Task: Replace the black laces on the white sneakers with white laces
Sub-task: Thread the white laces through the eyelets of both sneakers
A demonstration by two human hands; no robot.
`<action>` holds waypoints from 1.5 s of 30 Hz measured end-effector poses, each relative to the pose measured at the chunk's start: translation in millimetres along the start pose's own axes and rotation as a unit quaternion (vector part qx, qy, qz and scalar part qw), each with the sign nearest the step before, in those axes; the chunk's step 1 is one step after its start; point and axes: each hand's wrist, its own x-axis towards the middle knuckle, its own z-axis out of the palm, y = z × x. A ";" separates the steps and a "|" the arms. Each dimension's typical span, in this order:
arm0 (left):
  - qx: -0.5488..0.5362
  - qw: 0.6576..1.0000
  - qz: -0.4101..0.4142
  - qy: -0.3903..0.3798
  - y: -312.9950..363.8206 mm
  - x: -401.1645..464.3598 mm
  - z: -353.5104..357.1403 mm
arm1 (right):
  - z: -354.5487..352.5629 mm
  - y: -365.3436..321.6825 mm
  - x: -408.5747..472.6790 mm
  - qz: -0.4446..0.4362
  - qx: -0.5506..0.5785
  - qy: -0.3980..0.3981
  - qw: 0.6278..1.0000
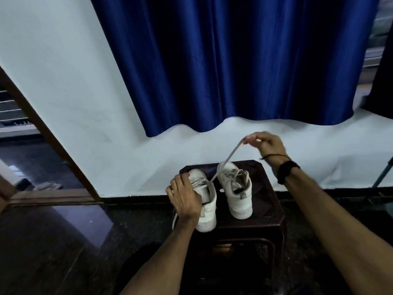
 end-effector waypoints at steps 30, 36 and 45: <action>-0.124 0.956 -0.167 -0.206 -12.0 8.5 -16.1 | 55.0 32.3 -49.7 -0.043 -0.512 -0.217 0.830; -0.393 0.820 -0.316 -0.270 -46.0 36.9 -60.6 | 80.5 25.0 -66.5 -0.121 -0.304 -0.142 0.934; -0.653 0.587 -0.397 -0.266 -24.3 49.1 -120.3 | 139.2 9.5 -116.1 0.066 0.162 -0.394 0.902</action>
